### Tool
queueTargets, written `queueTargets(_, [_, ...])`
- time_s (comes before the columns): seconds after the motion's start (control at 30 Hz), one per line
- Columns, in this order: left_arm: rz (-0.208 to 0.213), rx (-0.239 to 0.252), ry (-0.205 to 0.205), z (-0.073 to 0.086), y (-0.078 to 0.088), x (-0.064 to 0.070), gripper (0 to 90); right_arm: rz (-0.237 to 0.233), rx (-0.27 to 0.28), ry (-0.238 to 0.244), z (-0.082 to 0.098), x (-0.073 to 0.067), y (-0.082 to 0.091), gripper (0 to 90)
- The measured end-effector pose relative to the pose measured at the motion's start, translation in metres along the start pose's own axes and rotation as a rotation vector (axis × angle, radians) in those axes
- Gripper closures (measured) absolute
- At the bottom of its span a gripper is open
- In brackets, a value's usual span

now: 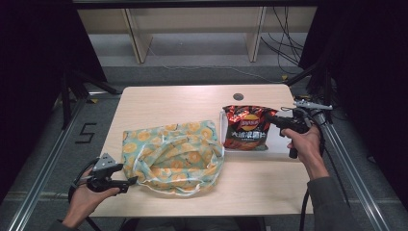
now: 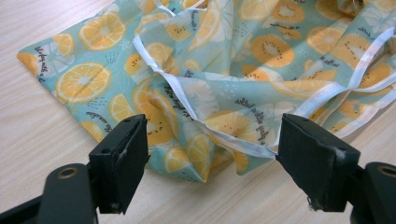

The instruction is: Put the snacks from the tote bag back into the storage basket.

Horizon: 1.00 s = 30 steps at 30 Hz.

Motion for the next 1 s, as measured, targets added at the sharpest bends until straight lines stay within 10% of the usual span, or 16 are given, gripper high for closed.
queueTargets(0.73, [0.004,-0.007,-0.007,0.000,0.000,0.000,24.0,0.058,0.033,0.019,-0.002,0.016,-0.018,84.7])
queueTargets(0.8, [-0.001,0.017,0.042,-0.001,-0.003,0.002,24.0,0.066,0.037,0.018,-0.003,0.018,-0.019,85.0])
queueTargets(1.0, [0.001,-0.001,0.001,0.000,-0.002,0.001,24.0,0.071,0.049,-0.011,-0.004,0.024,-0.027,85.5])
Point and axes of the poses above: each handheld gripper's, and its own axes: y roughly backward along the jaws, z roughly out of its underside, x roughly to its right, the point moved 6 cm from there along -y, roughly forward along the jaws, and after that the axes turned 5 degrees about x, right-handed, at the moved point
